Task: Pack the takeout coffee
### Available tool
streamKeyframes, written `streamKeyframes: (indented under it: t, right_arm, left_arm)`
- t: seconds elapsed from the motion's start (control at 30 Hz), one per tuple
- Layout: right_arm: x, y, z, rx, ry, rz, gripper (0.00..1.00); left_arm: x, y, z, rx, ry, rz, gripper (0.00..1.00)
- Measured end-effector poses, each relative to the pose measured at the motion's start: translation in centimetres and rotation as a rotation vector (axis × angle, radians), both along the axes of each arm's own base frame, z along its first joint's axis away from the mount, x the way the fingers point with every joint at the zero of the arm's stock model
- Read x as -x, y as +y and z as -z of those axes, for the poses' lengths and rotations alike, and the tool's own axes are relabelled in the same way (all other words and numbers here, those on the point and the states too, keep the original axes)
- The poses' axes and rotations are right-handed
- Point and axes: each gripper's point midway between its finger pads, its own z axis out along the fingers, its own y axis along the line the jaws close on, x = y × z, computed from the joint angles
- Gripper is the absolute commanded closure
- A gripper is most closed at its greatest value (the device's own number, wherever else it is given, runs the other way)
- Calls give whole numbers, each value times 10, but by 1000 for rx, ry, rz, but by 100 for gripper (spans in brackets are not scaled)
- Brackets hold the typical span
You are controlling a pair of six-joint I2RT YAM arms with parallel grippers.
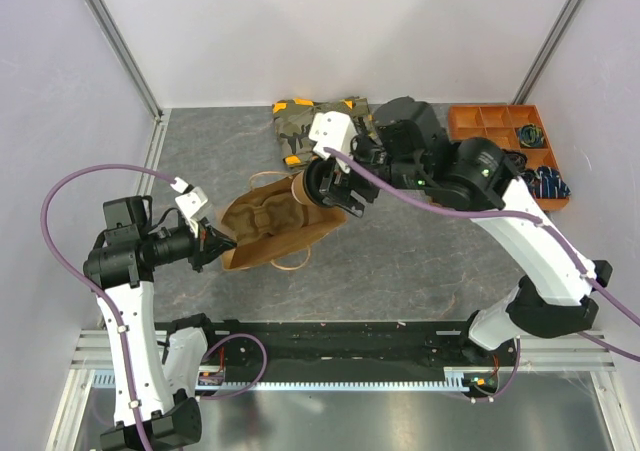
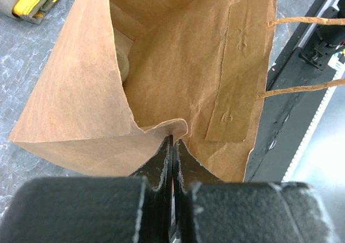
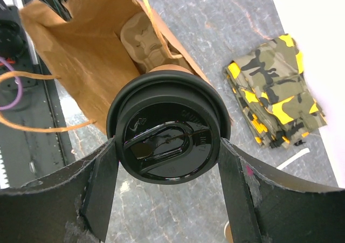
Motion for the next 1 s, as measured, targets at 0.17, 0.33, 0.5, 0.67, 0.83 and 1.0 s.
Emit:
streamKeyframes:
  t: [0.17,0.33,0.5,0.67,0.83,1.0]
  right_arm:
    - [-8,14,30,43,2,-21,38]
    - [-10,25,61,86,-7,-56,39]
    - [-13,36,81,106,-32,-73,40]
    - [-17,45,102,123,-60,-86,40]
    - [-22,48,113,133,-83,-89,41]
    - [-23,48,123,146,-97,-97,41]
  left_arm:
    - [1,-1,-1,4,4,0,98]
    - [2,-1,-1,8,7,-5,98]
    - [5,-3,-3,10,-3,-4,98]
    - [4,-3,-4,18,7,-7,98]
    - [5,-3,-4,20,8,-5,81]
    - [3,-4,-19,19,-15,-7,27]
